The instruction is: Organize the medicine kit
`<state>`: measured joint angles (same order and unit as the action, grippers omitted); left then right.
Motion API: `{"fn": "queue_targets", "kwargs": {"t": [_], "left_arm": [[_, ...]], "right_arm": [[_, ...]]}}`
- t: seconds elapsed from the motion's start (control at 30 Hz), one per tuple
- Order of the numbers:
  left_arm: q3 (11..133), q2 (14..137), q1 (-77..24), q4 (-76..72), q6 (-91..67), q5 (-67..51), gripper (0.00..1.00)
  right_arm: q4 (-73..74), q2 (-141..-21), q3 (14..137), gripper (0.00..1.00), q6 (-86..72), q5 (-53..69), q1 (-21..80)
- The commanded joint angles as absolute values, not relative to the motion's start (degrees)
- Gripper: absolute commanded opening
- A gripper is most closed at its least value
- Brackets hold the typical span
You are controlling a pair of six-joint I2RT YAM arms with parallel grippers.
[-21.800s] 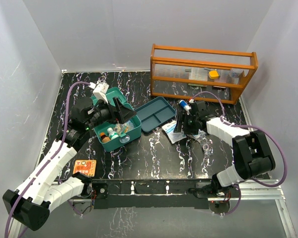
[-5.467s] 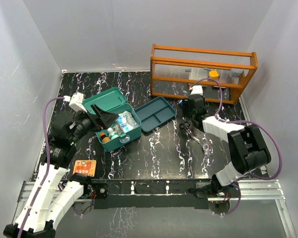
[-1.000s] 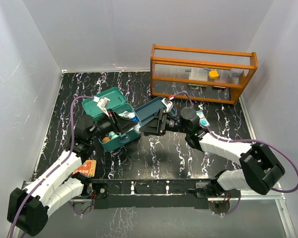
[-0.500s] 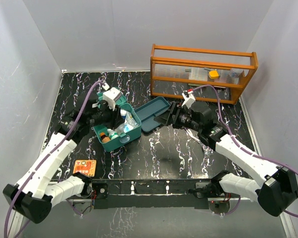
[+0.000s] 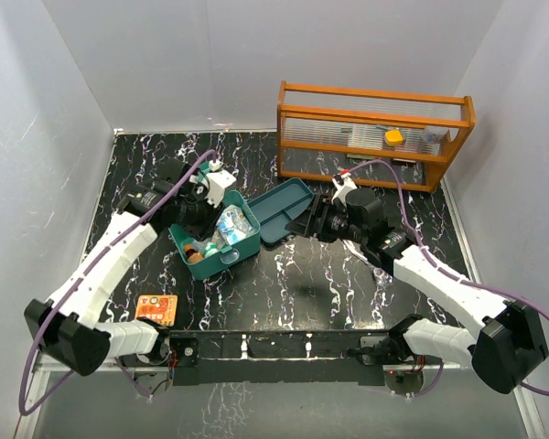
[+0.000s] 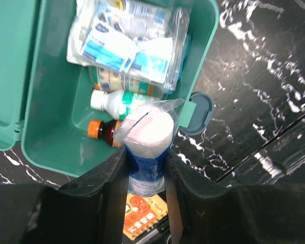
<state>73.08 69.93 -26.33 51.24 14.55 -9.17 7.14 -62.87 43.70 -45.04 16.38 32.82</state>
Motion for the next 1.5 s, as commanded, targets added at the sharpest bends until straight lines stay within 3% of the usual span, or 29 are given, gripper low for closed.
{"fn": "queue_targets", "kwargs": {"t": [0.0, 0.17, 0.37, 0.73, 0.9, 1.13, 1.27, 1.47], "left_arm": [[72.3, 71.9, -26.1, 56.4, 18.5, -6.6, 0.3], [69.6, 75.5, -26.1, 56.2, 23.8, -6.5, 0.3], [71.0, 81.8, -26.2, 57.8, 29.6, -11.8, 0.4], [69.5, 83.3, -26.2, 57.2, 34.6, -12.9, 0.28], [70.7, 79.7, -26.2, 56.3, 34.4, -16.8, 0.3], [67.3, 79.7, -26.2, 51.7, 30.2, -8.5, 0.39], [66.3, 81.2, -26.2, 48.6, 27.9, -9.8, 0.43], [64.3, 84.7, -26.2, 47.0, 29.9, -12.2, 0.37]], "right_arm": [[6.0, -63.7, 45.5, 0.58, -43.8, 17.0, 32.5], [4.5, -64.9, 44.6, 0.58, -44.0, 18.0, 32.5], [1.3, -64.6, 44.0, 0.58, -44.5, 19.3, 32.5], [1.1, -63.5, 44.2, 0.59, -42.7, 18.9, 32.5], [1.1, -63.9, 43.8, 0.59, -42.7, 19.3, 32.5], [0.9, -63.4, 43.3, 0.59, -43.4, 18.9, 32.5], [1.0, -62.9, 42.6, 0.59, -43.5, 18.6, 32.5], [1.3, -62.4, 42.5, 0.59, -43.4, 18.2, 32.5]]}}
